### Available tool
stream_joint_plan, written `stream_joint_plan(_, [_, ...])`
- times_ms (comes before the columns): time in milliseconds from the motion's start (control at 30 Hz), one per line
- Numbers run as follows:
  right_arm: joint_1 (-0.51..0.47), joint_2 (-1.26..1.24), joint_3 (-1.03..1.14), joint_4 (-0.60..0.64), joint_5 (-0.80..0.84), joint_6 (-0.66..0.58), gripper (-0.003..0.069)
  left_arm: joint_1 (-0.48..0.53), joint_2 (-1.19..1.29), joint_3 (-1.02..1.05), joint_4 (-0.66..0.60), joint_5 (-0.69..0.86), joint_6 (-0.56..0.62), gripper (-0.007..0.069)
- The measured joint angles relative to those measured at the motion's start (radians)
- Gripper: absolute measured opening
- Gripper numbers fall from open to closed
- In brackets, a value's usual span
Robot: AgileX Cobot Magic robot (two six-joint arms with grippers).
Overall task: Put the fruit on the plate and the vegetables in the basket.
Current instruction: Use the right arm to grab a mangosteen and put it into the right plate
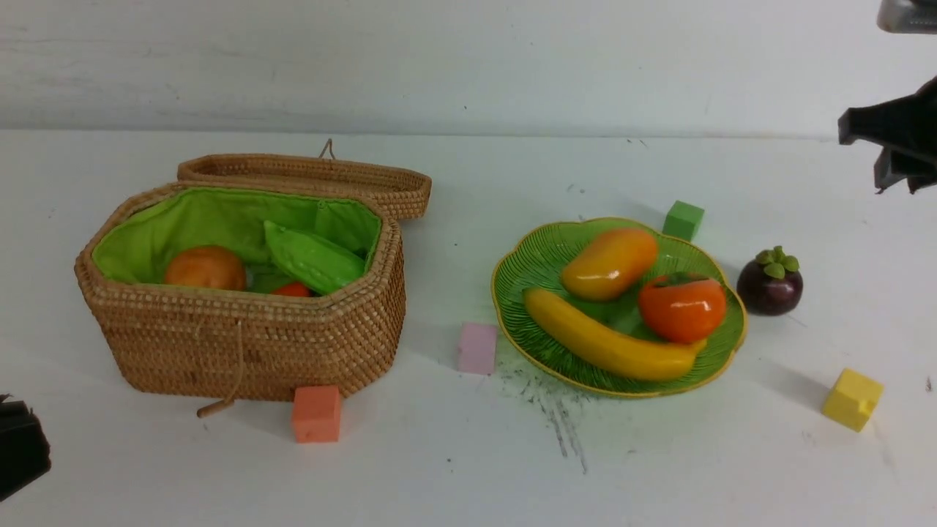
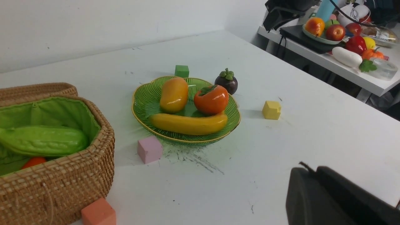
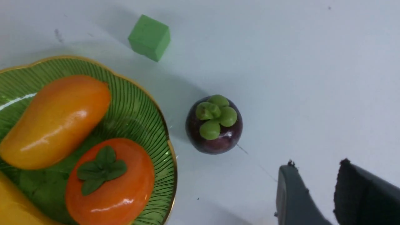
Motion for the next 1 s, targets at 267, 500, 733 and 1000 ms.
stream_joint_plan(267, [-0.063, 0.107, 0.000, 0.101, -0.017, 0.002, 0.0400, 0.000, 0.000, 0.000, 0.000, -0.014, 0.000, 0.0024])
stream_joint_plan(500, [-0.064, 0.200, 0.000, 0.110, -0.101, 0.002, 0.0596, 0.000, 0.000, 0.000, 0.000, -0.019, 0.000, 0.0024])
stream_joint_plan(733, [-0.064, 0.289, 0.000, 0.159, -0.183, 0.002, 0.0637, 0.000, 0.000, 0.000, 0.000, -0.020, 0.000, 0.0024])
stream_joint_plan(1000, [-0.063, 0.334, 0.000, 0.290, -0.225, -0.047, 0.0627, 0.000, 0.000, 0.000, -0.004, -0.020, 0.000, 0.0024])
